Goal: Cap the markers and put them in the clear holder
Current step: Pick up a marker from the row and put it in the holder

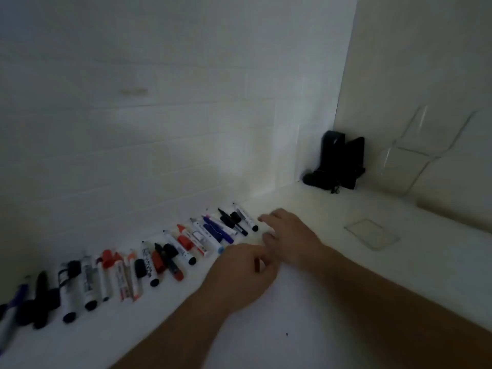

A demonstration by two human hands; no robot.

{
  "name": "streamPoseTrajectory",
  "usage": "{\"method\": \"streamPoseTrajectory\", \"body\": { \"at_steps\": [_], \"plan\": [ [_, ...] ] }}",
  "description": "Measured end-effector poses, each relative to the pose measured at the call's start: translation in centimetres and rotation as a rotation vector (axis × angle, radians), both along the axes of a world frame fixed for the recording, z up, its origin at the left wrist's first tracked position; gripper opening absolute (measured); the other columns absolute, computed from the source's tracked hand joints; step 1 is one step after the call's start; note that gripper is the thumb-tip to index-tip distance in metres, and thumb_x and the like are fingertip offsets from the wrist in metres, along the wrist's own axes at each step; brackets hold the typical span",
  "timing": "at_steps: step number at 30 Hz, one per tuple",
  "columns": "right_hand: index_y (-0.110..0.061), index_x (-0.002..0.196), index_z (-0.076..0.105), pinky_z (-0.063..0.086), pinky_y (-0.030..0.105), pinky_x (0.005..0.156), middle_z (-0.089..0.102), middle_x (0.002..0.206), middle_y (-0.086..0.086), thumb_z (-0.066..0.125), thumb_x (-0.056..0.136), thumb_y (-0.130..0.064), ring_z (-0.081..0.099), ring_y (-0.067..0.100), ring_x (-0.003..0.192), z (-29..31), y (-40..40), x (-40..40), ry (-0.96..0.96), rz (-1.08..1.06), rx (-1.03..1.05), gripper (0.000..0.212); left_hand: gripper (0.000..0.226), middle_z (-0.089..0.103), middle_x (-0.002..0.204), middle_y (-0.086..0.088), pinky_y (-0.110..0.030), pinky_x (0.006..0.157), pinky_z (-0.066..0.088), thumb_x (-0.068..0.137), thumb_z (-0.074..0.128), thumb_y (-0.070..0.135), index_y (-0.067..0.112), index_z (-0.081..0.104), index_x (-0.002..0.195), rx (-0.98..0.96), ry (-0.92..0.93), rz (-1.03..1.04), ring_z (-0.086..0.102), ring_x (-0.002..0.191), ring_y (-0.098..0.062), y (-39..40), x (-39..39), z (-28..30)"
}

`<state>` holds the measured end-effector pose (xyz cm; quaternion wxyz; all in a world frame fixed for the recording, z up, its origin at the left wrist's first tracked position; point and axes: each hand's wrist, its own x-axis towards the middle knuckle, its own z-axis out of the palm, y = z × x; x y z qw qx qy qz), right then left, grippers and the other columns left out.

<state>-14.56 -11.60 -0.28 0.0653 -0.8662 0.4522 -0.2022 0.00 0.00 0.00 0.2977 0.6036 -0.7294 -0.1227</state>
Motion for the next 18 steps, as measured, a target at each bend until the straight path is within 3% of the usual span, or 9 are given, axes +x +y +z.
{"method": "streamPoseTrajectory", "body": {
  "at_steps": [4,7,10,14,18],
  "plan": [
    [-0.021,0.149,0.046,0.043,0.039,0.102,0.048,0.140,0.012,0.056,0.089,-0.013,0.047,0.033,0.122,0.0,-1.9,3.9,-0.026,0.051,0.123,0.061,0.016,0.064,0.077,0.015,-0.018,0.069,0.045,0.089,0.055,0.041,0.037,0.070,0.085,-0.114,-0.051,-0.039,0.057,0.073,-0.001,-1.1,1.0,-0.9],
    [-0.012,0.122,0.068,0.047,0.041,0.083,0.062,0.107,0.014,0.046,0.083,-0.019,0.057,0.038,0.096,-1.3,-2.5,2.9,0.029,0.050,0.044,0.046,0.017,0.064,0.078,0.014,-0.014,0.067,0.041,0.089,0.054,0.038,0.036,0.071,0.087,-0.123,-0.022,-0.017,0.057,0.073,-0.002,-1.1,0.9,-1.1],
    [-0.012,0.094,0.066,0.041,0.035,0.068,0.051,0.085,0.000,0.049,0.086,-0.028,0.058,0.033,0.082,-0.7,-1.1,0.2,0.021,0.058,-0.031,0.025,0.016,0.069,0.077,0.015,-0.012,0.068,0.045,0.088,0.058,0.030,0.032,0.073,0.083,-0.095,0.048,0.026,0.061,0.076,-0.002,-1.1,1.1,-0.7],
    [-0.024,0.100,0.050,0.043,0.032,0.065,0.043,0.091,-0.004,0.049,0.099,-0.039,0.050,0.017,0.074,-0.9,1.5,-3.2,0.072,-0.102,-0.108,0.015,0.015,0.070,0.081,0.020,-0.015,0.070,0.050,0.090,0.059,0.033,0.033,0.071,0.082,0.005,0.109,0.056,0.063,0.076,0.003,-0.6,0.8,-0.3],
    [-0.025,0.112,0.044,0.052,0.040,0.063,0.054,0.092,0.002,0.041,0.103,-0.035,0.054,0.021,0.070,-1.4,2.5,-3.6,-0.021,-0.192,-0.052,0.013,0.013,0.071,0.083,0.024,-0.019,0.076,0.055,0.089,0.061,0.035,0.034,0.074,0.087,0.207,0.046,0.053,0.065,0.077,0.007,-1.0,0.3,1.1]
  ]
}}
